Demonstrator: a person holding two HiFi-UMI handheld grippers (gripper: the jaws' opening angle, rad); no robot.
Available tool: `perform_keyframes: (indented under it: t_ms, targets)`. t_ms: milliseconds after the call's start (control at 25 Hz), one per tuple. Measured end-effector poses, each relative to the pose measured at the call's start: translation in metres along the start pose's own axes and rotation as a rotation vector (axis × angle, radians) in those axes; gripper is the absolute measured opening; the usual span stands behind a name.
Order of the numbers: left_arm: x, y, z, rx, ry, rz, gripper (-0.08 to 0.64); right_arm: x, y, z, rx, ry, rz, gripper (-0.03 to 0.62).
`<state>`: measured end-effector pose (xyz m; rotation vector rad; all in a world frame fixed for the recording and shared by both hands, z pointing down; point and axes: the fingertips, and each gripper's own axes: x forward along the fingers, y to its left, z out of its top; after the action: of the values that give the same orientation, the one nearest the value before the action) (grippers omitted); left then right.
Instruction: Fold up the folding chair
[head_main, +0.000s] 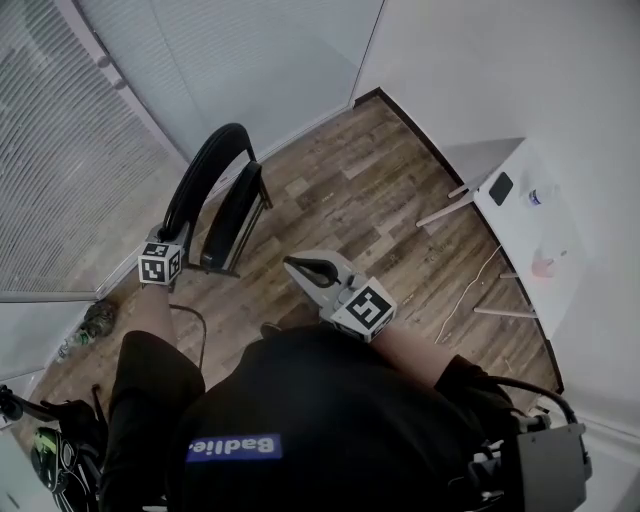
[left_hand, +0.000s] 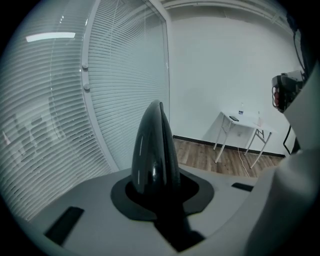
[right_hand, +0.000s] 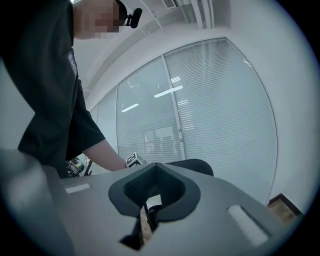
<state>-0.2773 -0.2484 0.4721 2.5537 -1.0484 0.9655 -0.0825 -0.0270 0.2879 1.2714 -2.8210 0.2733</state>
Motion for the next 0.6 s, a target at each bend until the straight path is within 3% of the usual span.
perform_keyframes:
  t_ms: [160, 600]
  targets:
    - [0.0000, -0.0011, -0.0004, 0.006, -0.003, 0.004, 0.077, 0.0033, -0.0067, -0.0026, -0.035, -0.016, 0.011, 0.002]
    - [0.0009, -0.0046, -0.0003, 0.022, -0.006, 0.012, 0.077, -0.0010, -0.0108, -0.0102, -0.005, -0.013, 0.019, 0.002]
